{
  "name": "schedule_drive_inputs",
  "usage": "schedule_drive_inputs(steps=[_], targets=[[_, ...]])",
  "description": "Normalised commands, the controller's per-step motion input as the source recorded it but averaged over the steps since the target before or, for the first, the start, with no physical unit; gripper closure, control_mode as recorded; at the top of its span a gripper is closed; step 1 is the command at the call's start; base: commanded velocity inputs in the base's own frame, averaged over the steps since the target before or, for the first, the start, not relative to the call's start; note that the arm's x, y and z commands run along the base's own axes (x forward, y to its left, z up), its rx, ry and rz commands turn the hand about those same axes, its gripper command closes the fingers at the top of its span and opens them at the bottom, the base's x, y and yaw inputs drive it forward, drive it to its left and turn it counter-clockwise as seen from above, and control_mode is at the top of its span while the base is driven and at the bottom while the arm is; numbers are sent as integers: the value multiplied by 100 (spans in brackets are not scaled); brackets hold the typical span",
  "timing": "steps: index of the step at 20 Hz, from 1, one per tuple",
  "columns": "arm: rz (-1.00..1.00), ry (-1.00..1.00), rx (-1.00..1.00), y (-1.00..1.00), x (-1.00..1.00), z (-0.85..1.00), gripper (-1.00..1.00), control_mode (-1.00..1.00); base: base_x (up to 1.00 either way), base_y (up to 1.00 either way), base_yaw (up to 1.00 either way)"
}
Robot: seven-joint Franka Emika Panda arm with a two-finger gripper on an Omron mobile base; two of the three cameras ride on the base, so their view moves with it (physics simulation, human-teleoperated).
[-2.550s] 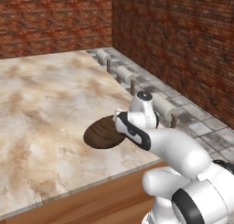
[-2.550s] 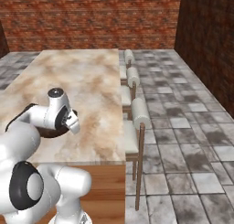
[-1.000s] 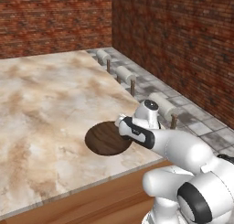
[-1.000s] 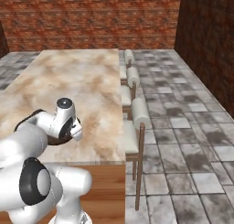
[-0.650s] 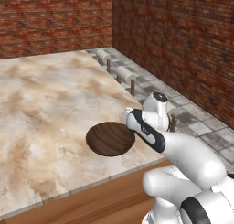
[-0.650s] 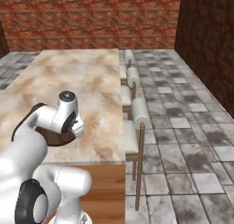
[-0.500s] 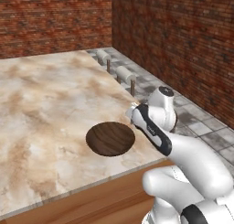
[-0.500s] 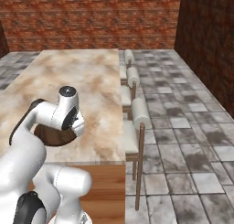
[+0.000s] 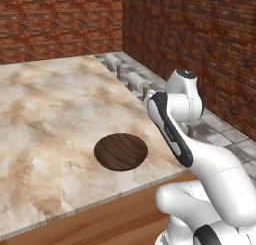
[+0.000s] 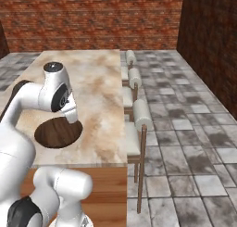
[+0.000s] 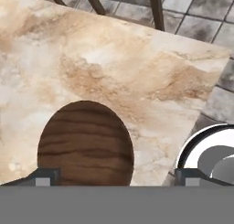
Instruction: Clear the mugs and bowl far away from the sink.
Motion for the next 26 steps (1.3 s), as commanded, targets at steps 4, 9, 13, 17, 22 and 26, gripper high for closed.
schedule_drive_inputs(steps=[4,9,13,17,22,26], targets=[[-1,-36,-9,2,-37,95,-100,-100,0,0,0],[0,-56,-11,4,-59,85,-100,-100,0,0,0],[0,-14,-2,2,-8,19,-100,-100,0,0,0],[0,0,0,0,0,0,-100,100,-63,-24,36],[0,0,0,0,0,0,-100,100,-77,-24,79],[0,0,0,0,0,0,-100,100,-41,-8,93]])
